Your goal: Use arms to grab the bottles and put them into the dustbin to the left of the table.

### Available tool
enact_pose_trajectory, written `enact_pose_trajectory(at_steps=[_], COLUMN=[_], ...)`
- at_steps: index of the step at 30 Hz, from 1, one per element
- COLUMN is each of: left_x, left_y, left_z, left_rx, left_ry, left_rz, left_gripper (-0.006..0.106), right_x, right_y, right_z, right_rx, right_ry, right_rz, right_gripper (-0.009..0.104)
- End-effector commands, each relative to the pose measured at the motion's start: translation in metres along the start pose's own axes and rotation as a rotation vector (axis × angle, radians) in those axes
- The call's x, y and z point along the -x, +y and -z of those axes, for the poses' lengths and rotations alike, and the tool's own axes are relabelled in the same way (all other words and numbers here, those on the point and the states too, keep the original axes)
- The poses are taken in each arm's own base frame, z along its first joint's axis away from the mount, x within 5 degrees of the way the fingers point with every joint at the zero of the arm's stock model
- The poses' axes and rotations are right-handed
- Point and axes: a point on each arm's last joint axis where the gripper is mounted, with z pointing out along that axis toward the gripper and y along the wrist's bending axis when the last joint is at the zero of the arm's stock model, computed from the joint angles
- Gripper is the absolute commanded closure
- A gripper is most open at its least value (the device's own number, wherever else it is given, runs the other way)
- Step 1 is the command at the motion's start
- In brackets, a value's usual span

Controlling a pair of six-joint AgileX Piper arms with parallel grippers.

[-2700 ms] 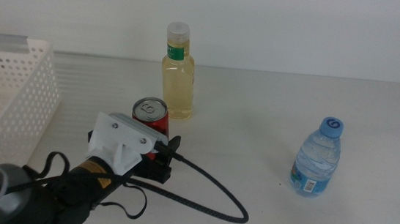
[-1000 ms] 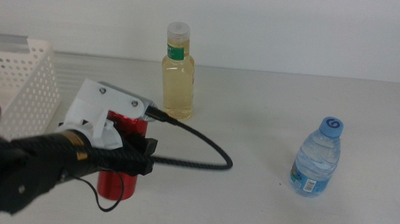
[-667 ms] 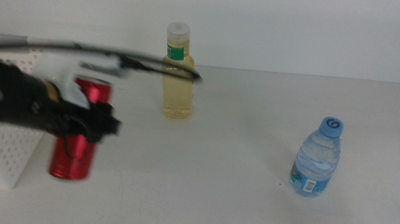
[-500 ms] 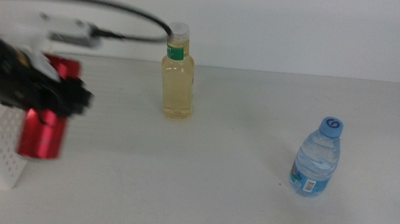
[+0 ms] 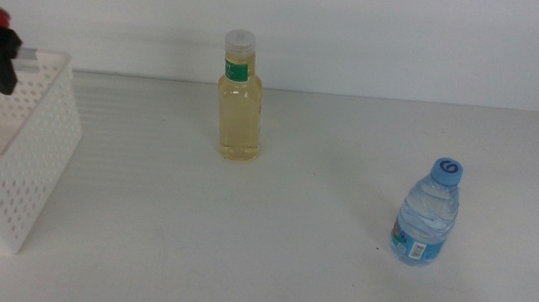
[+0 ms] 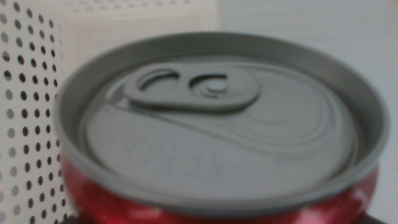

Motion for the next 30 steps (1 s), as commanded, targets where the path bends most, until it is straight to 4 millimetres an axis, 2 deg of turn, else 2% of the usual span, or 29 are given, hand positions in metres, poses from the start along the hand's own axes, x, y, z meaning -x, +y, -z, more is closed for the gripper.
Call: enact_pose_trajectory(at_steps=[1,6,11,19,30], left_x=[0.012,0.022,0.026,0.029,0.025], left_y=[0.013,0.042,0.059,0.069,0.078], left_z=[0.022,0.003,-0.024,-0.074,-0.108], left_rx=[-0.003,0.013,0.017,0.027,0.058], left_ry=[-0.077,-0.025,0.022,0.095,0.162], left_rz=[0.012,0.051,0.038,0.035,0.018], left_gripper=[0.105,0.105,0.105,0.105,0.105], right_x=[0.011,0.011,0.011,0.011,0.011], right_y=[-0.001,-0.001,-0.001,-0.001,-0.001], right_z=[0.003,0.003,0.003,0.003,0.003], right_rx=[-0.013,-0.013,-0.013,-0.013,-0.013], right_ry=[-0.109,-0.109,-0.109,-0.109,-0.109], right_rz=[0.026,0.026,0.026,0.026,0.026], right_gripper=[0.011,0.011,0.011,0.011,0.011])
